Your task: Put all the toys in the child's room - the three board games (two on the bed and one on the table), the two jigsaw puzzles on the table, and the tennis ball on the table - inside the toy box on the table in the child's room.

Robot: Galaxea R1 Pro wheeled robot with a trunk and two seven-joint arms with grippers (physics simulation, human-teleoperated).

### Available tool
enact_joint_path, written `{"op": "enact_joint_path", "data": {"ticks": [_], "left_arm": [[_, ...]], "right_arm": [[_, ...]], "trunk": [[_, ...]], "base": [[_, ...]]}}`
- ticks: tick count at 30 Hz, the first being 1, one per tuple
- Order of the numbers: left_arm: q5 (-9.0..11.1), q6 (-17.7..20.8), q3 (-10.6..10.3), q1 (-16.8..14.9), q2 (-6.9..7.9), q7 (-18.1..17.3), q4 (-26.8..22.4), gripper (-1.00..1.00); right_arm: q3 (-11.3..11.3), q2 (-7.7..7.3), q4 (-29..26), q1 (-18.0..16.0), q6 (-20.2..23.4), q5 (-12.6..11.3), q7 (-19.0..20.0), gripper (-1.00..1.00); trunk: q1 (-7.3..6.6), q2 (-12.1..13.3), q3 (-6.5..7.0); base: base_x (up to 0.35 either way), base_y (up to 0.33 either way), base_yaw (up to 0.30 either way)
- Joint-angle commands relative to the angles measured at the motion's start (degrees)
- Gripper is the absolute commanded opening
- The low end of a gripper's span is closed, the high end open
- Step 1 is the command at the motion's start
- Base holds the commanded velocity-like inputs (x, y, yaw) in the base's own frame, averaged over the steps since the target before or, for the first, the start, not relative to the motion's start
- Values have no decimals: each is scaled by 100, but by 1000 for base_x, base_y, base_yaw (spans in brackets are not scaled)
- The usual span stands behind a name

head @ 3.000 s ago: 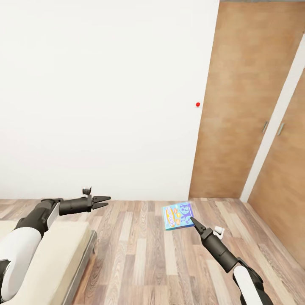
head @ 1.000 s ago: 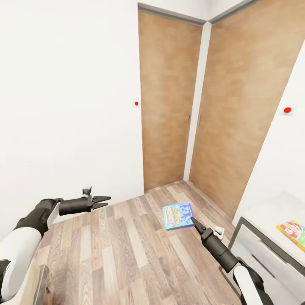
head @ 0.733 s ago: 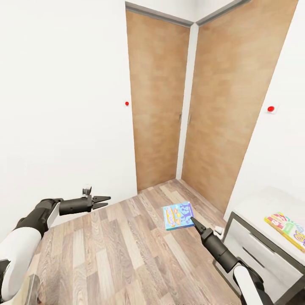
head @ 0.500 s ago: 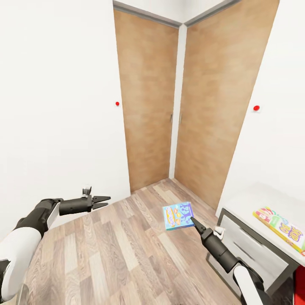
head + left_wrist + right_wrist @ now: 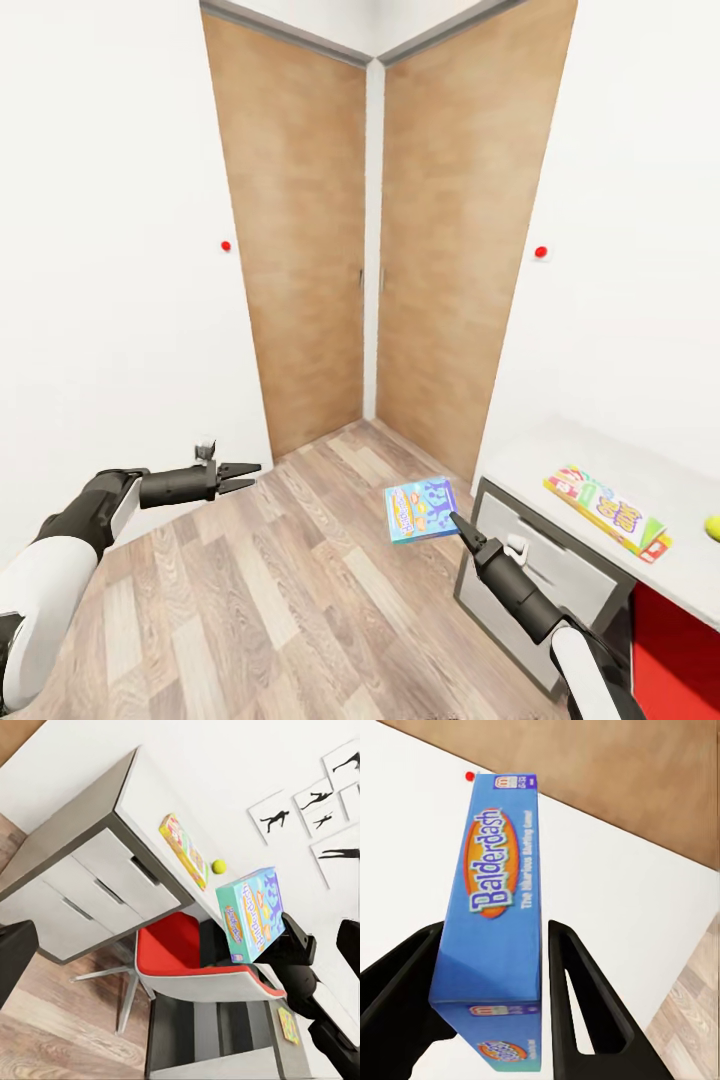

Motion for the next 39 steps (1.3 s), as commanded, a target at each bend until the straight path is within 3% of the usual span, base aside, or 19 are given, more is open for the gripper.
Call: {"op": "enact_joint_path", "data": {"ticks": [1,11,30,39], "left_arm": [[7,59,3,-3,2,-17,-1,100],[7,63,3,-3,2,-17,-1,100],[7,56,3,-3,1,-17,-1,100],[7,55,3,-3,2,-17,-3,100]], "right_arm": [[-14,6,0,-8,52,-47,10,-100],[-11,6,-7,-8,52,-49,16,-100],[-14,8,-9,-8,52,-47,20,-100],[-14,8,-9,-8,52,-47,41,-100]], "trunk": [[4,-14,-13],[4,-14,-13],[4,-14,-10],[4,-14,37]], "base": [[0,0,-278],[0,0,-261],[0,0,-15],[0,0,-184]]}}
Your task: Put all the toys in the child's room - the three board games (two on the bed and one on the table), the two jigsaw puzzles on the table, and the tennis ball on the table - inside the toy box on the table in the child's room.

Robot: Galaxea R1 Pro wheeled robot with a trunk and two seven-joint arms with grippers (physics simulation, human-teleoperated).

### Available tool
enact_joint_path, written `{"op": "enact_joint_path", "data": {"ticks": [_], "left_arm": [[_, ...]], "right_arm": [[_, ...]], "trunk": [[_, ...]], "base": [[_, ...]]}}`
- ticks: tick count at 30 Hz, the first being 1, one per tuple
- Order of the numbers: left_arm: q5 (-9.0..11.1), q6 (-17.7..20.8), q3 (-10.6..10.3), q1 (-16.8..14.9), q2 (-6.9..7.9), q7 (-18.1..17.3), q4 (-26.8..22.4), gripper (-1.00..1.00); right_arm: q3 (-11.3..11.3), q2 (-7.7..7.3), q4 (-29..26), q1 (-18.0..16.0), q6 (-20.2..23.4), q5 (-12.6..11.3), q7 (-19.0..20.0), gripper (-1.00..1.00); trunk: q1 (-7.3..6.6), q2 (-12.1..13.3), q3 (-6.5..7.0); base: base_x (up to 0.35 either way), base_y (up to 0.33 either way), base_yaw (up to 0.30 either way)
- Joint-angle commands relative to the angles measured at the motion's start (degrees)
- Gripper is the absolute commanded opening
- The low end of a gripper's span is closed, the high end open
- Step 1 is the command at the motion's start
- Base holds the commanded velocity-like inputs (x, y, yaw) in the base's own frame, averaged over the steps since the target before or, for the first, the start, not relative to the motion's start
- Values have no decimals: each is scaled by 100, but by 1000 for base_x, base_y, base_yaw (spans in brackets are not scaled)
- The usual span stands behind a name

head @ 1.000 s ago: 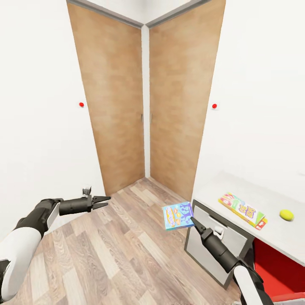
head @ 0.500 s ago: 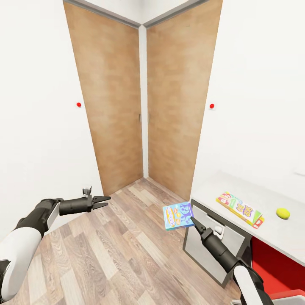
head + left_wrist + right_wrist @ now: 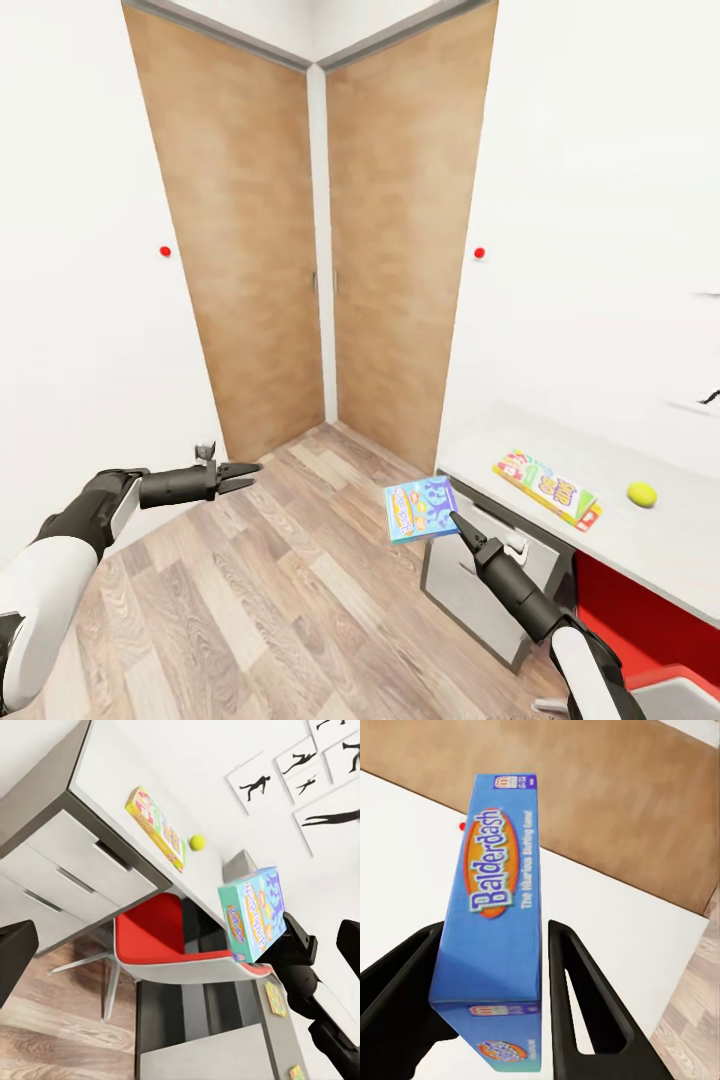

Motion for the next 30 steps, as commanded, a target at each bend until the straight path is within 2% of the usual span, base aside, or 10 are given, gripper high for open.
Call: {"op": "enact_joint_path", "data": {"ticks": [1,7,17,30], "left_arm": [[6,60,3,-4,2,-17,0,100],[6,60,3,-4,-2,-15,1,100],[6,60,3,-4,-7,-9,1,100],[6,60,3,-4,-7,-17,1,100]], "right_arm": [[-14,5,1,-7,47,-34,7,-100],[-13,6,1,-7,47,-29,4,-100],[-13,6,1,-7,47,-34,14,-100],[-44,8,-8,-7,57,-32,28,-100]], "trunk": [[4,-13,-7],[4,-13,28],[4,-13,80],[4,-13,85]], "base": [[0,0,-231],[38,56,-234],[183,144,-218],[152,98,-16]]}}
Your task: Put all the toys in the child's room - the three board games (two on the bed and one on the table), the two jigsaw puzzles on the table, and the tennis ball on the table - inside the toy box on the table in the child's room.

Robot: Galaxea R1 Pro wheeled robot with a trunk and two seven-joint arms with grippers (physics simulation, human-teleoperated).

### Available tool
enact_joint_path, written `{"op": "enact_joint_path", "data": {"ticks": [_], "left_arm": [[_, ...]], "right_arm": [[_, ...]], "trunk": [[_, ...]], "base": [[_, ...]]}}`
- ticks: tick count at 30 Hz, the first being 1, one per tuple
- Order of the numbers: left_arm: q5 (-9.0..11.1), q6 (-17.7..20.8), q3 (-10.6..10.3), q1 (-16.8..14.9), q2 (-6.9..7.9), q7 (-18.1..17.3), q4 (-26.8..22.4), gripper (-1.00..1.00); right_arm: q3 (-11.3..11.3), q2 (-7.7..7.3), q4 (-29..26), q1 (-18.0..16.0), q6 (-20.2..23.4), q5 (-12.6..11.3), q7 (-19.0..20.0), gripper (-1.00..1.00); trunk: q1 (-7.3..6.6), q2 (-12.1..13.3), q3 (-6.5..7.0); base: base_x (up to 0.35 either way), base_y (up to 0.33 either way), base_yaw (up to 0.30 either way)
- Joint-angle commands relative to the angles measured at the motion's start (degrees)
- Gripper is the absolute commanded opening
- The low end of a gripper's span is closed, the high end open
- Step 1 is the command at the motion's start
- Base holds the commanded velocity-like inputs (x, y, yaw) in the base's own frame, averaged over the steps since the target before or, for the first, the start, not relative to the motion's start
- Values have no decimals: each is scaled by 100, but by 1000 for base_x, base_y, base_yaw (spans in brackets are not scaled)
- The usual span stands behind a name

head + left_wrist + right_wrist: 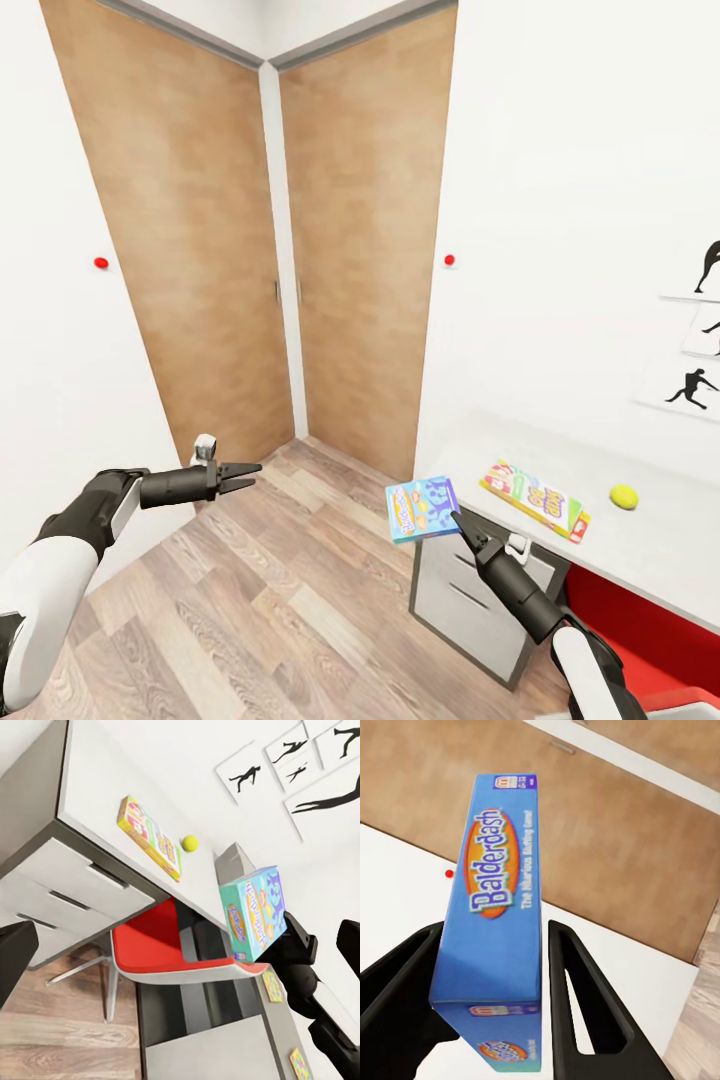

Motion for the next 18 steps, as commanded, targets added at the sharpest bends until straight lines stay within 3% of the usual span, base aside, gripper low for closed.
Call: {"op": "enact_joint_path", "data": {"ticks": [1,18], "left_arm": [[7,60,3,-4,1,-15,1,100],[7,19,3,-4,4,-18,2,100]], "right_arm": [[-15,4,0,-5,45,-32,13,-100],[-23,-19,-217,-33,237,16,-61,-100]], "trunk": [[4,-11,-11],[4,-11,-11]], "base": [[37,14,0],[4,1,0]]}}
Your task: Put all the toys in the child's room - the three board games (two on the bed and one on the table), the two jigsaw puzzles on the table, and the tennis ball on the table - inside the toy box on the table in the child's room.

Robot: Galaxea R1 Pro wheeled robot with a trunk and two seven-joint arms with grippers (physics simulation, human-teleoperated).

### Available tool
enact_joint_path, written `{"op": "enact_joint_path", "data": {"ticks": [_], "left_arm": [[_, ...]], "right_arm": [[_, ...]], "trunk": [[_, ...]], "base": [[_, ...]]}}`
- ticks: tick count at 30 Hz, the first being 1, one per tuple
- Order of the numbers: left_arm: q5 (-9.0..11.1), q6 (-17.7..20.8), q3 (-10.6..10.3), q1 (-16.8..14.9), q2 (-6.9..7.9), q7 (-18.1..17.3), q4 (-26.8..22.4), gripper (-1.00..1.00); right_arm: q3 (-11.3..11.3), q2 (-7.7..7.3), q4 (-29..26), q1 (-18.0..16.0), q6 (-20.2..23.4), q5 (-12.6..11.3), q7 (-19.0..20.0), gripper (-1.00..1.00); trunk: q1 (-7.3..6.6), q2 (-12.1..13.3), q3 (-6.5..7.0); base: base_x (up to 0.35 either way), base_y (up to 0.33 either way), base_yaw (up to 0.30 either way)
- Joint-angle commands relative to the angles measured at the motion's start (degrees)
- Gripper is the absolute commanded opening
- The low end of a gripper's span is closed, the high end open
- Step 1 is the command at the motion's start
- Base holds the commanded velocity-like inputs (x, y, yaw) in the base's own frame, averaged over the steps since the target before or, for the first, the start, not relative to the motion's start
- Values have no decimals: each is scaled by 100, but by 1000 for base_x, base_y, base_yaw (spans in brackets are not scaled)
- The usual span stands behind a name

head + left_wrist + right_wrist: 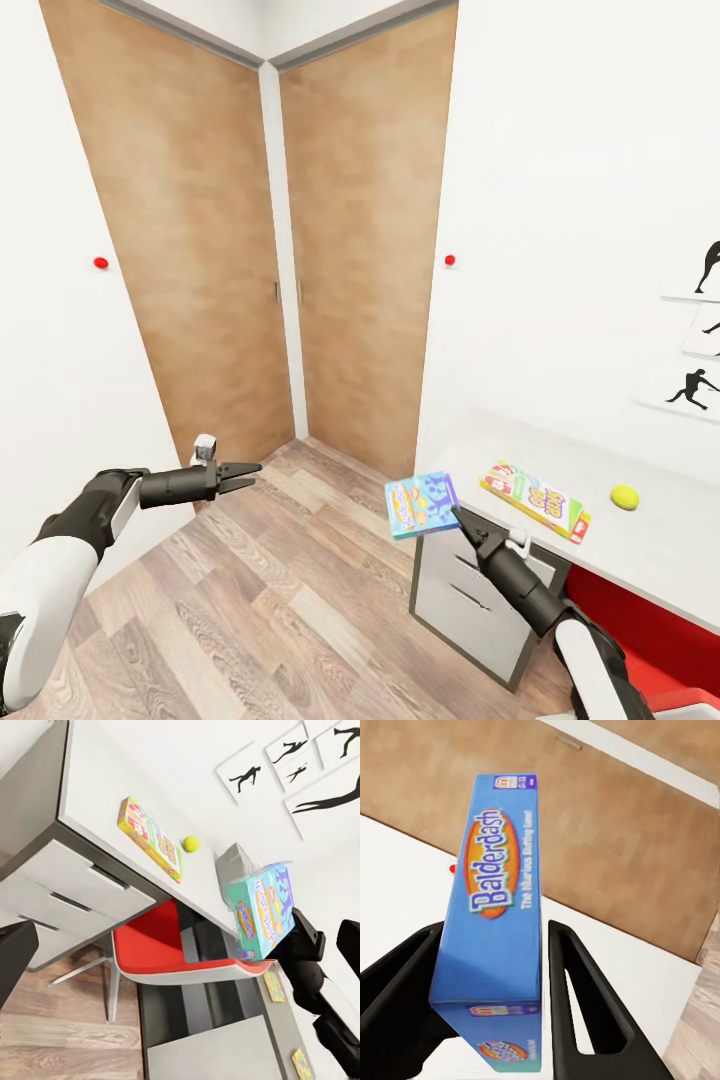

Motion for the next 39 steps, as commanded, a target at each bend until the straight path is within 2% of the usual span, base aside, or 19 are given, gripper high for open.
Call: {"op": "enact_joint_path", "data": {"ticks": [1,4,8,10,11,13,17,21,26,30,39], "left_arm": [[7,56,3,-4,2,-17,1,100],[7,45,3,-4,5,-23,0,100],[7,40,3,-4,-23,-15,0,100],[7,40,3,-4,-41,-13,-3,100],[7,40,3,-4,-44,-13,-3,100],[7,40,8,-4,-42,-16,-3,100],[7,39,11,-4,-39,-21,-1,100],[13,39,12,-4,-42,-27,0,100],[15,33,15,-4,-34,-50,0,100],[19,31,12,-4,-35,-60,-2,100],[24,31,12,-4,-35,-66,-4,100]], "right_arm": [[-13,-7,-67,-4,108,-1,-1,-100],[-9,-76,-528,8,642,3,-179,-100],[-36,-121,-1143,-71,1420,-66,-864,-100],[-102,-137,-1441,-386,1999,-133,-1260,-100],[-128,-140,-1504,-522,2157,-147,-1357,-100],[-294,-143,-1586,-1115,2586,-182,-1785,-100],[-528,-118,-1497,-1756,2806,-219,-2459,-100],[-585,-114,-1464,-1949,2849,-223,-2695,-100],[-616,-143,-1438,-2005,2857,-221,-2749,-100],[-732,-149,-1431,-2014,2859,-227,-2758,-100],[-845,-145,-1430,-2008,2859,-229,-2759,-100]], "trunk": [[4,-11,-11],[4,-11,-11],[4,-11,-11],[4,-11,-11],[4,-11,-11],[4,-11,-11],[4,-11,-11],[4,-11,-11],[4,-11,-11],[4,-11,-11],[4,-11,-11]], "base": [[0,0,0],[0,0,0],[0,0,0],[0,0,0],[0,0,0],[0,0,0],[0,0,0],[0,0,0],[0,-85,0],[0,-263,-55],[0,-275,-250]]}}
